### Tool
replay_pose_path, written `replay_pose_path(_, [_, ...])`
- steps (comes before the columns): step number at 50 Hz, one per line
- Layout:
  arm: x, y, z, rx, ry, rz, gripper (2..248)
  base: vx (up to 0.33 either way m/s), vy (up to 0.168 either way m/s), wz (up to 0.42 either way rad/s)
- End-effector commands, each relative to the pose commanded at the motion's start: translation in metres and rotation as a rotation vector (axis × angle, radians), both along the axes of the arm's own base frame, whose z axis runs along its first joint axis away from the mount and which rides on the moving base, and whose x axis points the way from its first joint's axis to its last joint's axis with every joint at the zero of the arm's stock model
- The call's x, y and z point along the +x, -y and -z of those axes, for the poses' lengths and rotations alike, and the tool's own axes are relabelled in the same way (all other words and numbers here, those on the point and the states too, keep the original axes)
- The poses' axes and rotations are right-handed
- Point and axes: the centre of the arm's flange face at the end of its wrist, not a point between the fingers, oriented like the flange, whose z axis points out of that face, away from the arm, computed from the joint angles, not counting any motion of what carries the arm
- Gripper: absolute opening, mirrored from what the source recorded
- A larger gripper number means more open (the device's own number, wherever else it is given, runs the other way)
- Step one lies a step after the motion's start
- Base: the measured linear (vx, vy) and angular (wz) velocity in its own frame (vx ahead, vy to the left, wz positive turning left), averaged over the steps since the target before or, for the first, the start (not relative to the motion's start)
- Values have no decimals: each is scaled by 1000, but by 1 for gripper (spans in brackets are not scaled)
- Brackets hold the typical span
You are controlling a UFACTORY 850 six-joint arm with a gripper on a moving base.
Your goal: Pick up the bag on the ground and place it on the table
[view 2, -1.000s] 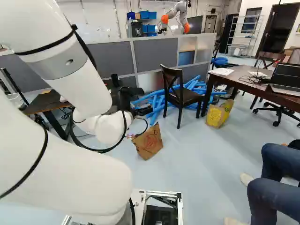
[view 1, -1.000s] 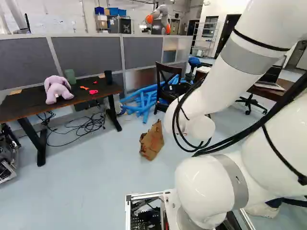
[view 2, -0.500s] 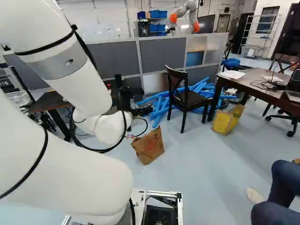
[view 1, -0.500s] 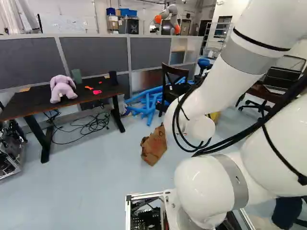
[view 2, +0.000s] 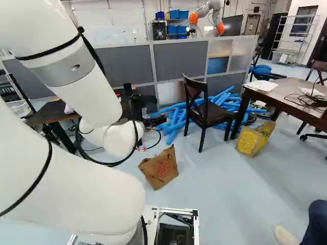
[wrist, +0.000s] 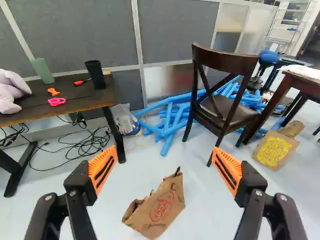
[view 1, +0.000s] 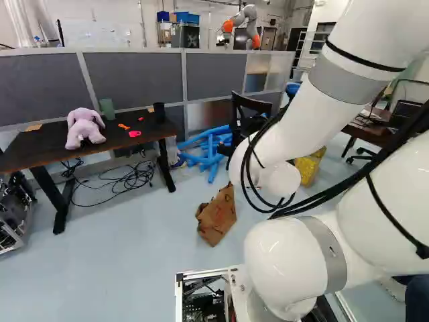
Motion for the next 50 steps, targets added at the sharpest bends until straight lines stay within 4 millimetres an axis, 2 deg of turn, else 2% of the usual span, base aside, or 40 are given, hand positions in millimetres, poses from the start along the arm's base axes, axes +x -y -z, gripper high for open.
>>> replay_pose_path(16, [0,0,0,0,0,0,247,237,-57,-22])
replay_pose_path(31, [0,0,0,0,0,0,247,195,-4,-19])
replay_pose_path(50, [16,0,-1,0,-27,0,247,21,0,-3])
